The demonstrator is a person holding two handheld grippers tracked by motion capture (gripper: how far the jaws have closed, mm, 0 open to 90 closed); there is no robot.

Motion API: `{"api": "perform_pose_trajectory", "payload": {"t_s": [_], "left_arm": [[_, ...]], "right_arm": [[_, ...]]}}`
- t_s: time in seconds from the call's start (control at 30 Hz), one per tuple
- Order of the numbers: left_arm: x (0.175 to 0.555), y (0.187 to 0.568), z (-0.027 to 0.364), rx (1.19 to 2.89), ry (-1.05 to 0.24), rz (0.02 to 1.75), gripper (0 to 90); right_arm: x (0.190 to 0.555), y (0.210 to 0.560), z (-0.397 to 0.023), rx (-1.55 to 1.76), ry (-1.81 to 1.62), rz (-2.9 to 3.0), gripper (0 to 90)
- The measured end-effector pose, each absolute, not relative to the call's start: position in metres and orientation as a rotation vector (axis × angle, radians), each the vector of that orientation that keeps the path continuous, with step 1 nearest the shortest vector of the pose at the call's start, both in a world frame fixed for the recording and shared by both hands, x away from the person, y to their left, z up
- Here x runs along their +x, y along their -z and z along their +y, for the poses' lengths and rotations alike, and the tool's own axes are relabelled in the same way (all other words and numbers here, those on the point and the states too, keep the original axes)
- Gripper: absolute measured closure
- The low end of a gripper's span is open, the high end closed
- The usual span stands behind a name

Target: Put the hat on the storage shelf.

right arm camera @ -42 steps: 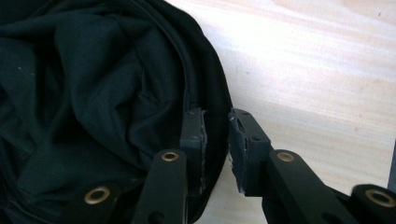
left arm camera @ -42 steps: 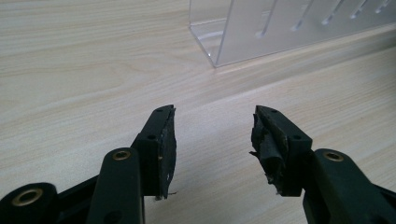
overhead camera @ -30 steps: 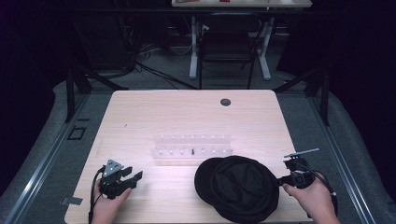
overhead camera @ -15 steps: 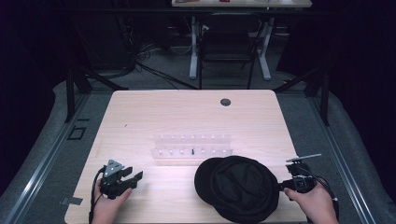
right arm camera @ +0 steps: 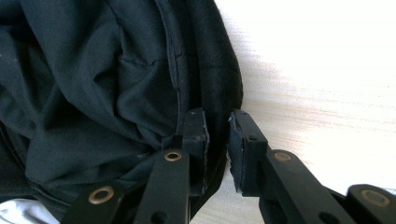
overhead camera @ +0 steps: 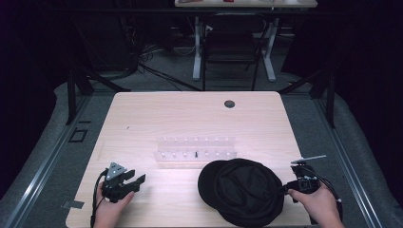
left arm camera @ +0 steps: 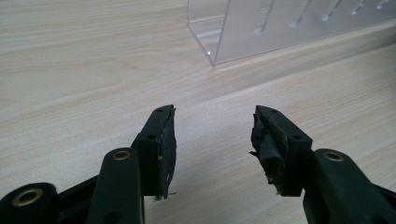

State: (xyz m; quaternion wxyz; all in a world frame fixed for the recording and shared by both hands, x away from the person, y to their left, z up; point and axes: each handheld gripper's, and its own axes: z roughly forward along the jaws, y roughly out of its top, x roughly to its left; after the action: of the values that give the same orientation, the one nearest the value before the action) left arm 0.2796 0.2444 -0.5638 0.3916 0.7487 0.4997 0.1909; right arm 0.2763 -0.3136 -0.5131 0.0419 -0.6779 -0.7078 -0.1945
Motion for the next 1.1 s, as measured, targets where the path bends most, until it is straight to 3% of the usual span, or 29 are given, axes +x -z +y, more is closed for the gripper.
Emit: {"api": "perform_pose_trajectory", "payload": {"t_s": [0.5, 1.1], "left_arm": [[0.28, 0.564, 0.244, 1.904, -0.483, 1.268, 49.4], [0.28, 0.564, 0.245, 1.9, -0.479, 1.278, 49.3]], "right_arm": [[0.286, 0.522, -0.317, -2.084, 0.584, -2.105, 76.8], [0.287, 0.522, -0.318, -2.04, 0.614, -2.045, 87.3]]}}
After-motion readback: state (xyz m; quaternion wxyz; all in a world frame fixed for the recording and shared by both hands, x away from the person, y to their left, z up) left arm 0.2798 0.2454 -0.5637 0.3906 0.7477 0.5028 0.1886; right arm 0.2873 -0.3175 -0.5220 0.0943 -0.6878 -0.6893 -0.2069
